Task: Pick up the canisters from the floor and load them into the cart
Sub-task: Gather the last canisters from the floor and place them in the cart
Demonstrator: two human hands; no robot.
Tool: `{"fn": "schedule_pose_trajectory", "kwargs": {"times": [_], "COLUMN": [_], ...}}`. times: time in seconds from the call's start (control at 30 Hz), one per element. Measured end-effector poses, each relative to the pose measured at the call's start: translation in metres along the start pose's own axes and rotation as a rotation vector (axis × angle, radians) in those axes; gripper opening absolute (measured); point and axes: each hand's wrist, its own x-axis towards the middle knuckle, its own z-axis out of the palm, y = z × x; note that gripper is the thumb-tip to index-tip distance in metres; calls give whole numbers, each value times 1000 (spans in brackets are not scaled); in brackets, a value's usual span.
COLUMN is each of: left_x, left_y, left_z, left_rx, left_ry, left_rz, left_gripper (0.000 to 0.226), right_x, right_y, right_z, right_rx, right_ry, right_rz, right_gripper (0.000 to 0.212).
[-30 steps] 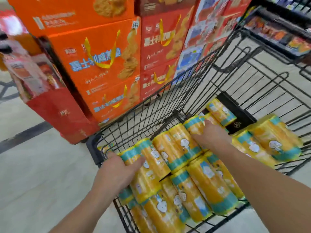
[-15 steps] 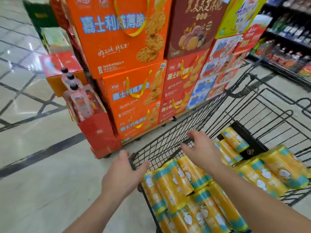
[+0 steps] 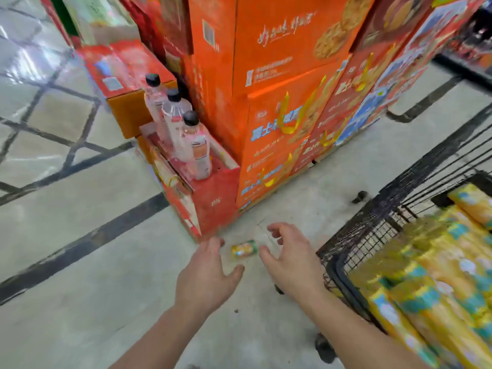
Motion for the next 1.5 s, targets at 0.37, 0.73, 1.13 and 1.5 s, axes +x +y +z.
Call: {"fn": "schedule_pose_trajectory", "kwargs": {"times": [0.37,0.73,1.13,1.5], "left_x": [144,315,326,96], "left_y": [-158,-260,-243,-177], "left_z": [222,474,502,241], "left_rx": [110,186,81,-197], "left_ry": [-273,-199,-180,-285], "left_rz": [-16,86,69,-157], "left_gripper": [64,93,65,45], "right_x": [78,164,179,11], "right_y": [178,363,364,139], "right_z": [271,466,467,302], "right_rx": [105,140,325,358], "right_ry": [-3,-41,-47,-13], "right_rz": [409,451,390,279], "right_gripper": [48,60,73,64]}}
